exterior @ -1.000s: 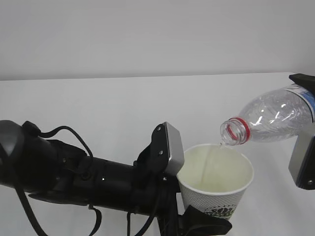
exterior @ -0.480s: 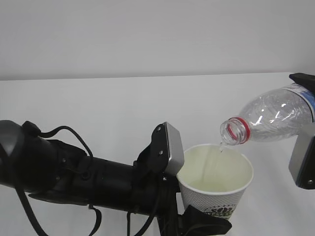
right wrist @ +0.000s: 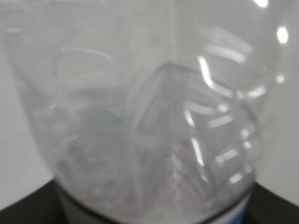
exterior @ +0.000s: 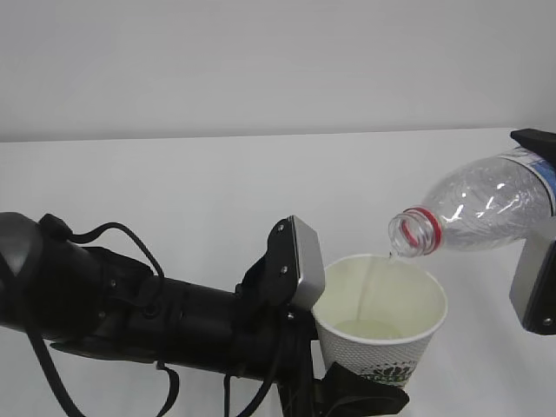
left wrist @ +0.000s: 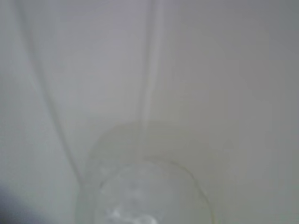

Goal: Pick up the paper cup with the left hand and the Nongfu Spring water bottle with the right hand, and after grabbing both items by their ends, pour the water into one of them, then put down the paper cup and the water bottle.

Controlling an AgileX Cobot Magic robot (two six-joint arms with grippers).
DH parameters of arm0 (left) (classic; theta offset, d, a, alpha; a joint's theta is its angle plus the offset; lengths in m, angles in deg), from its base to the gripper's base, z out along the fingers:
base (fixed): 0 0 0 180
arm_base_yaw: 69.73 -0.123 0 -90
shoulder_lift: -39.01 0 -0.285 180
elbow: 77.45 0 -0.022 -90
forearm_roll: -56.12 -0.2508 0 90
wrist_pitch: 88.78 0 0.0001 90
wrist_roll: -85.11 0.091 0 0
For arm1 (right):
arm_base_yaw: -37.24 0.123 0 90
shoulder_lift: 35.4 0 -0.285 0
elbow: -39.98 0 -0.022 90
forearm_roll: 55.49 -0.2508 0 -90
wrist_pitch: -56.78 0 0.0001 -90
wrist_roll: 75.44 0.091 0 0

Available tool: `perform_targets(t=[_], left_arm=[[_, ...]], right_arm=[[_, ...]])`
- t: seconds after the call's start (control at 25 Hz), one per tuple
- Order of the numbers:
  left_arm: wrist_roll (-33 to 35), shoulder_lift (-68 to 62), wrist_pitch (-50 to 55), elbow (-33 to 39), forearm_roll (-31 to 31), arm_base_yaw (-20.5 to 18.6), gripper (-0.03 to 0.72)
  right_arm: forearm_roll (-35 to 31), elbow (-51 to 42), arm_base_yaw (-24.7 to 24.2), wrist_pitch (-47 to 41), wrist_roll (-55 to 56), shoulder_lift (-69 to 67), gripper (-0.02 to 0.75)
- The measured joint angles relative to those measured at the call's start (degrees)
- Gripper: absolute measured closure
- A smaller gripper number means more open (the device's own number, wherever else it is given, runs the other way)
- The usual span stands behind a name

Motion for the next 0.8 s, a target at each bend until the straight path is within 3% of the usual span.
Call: perform_targets(t=[0.8], left_arm=[[0.0, 0.0, 0.0, 0.0, 0.0, 0.0, 0.185]], right_arm=[[0.0, 0.0, 0.0, 0.0, -0.7, 0.0, 0.273]])
